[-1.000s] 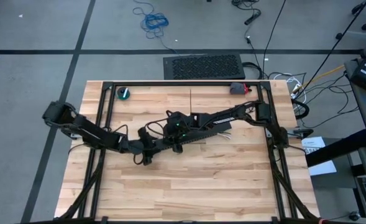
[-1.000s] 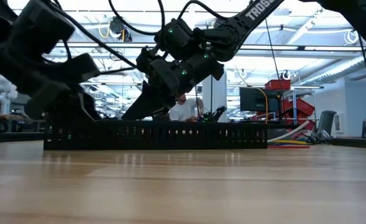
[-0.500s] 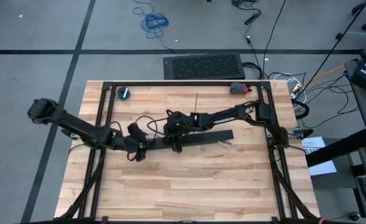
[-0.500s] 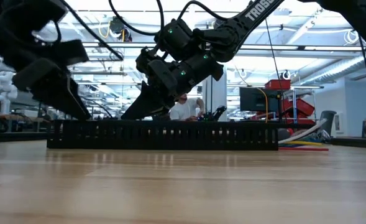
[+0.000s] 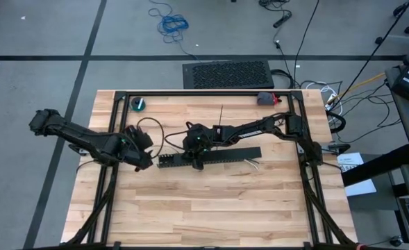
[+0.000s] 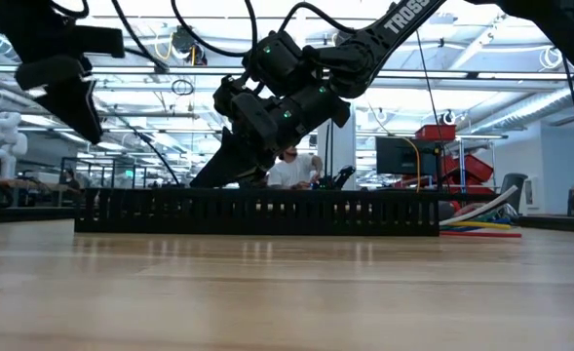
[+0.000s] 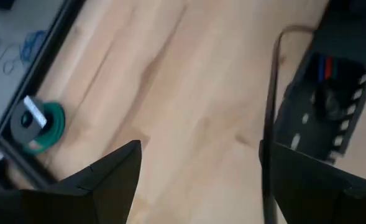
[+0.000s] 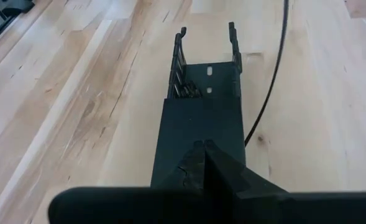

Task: Ziptie cables
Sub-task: Insert the cable duct cover

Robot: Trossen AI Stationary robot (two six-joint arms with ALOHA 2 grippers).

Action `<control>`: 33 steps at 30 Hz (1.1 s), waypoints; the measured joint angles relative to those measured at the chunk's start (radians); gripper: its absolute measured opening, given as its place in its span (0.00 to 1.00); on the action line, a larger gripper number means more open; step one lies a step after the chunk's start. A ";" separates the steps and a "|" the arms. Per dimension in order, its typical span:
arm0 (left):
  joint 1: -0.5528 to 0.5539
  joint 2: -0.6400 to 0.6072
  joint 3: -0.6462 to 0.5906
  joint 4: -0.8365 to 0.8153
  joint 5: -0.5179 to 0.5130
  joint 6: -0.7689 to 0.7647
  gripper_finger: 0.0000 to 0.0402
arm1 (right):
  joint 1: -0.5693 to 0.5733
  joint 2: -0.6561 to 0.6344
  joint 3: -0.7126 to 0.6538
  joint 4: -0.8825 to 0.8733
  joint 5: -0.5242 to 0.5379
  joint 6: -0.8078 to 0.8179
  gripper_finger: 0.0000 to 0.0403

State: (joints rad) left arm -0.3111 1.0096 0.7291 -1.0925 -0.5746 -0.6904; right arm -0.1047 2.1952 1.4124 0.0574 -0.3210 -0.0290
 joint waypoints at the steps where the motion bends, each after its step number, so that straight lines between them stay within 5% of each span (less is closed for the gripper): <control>1: -0.005 0.000 0.005 -0.021 0.012 -0.010 0.80 | 0.000 0.000 0.000 0.000 0.000 0.003 0.00; 11: -0.129 0.000 -0.109 -0.008 0.077 -0.192 0.80 | 0.000 0.000 0.000 0.000 0.000 0.003 0.00; 16: -0.184 -0.003 -0.204 0.134 0.075 -0.243 0.80 | 0.000 0.000 0.000 -0.003 0.000 0.003 0.00; 23: -0.181 -0.002 -0.385 0.714 -0.010 -0.008 0.80 | -0.001 0.000 0.000 -0.004 -0.020 0.010 0.00; 33: -0.130 0.005 -0.579 1.185 -0.053 0.254 0.80 | -0.002 0.000 0.000 -0.007 -0.026 0.014 0.00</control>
State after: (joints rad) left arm -0.4416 1.0141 0.1498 0.0926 -0.6281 -0.4361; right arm -0.1062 2.1952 1.4124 0.0505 -0.3466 -0.0151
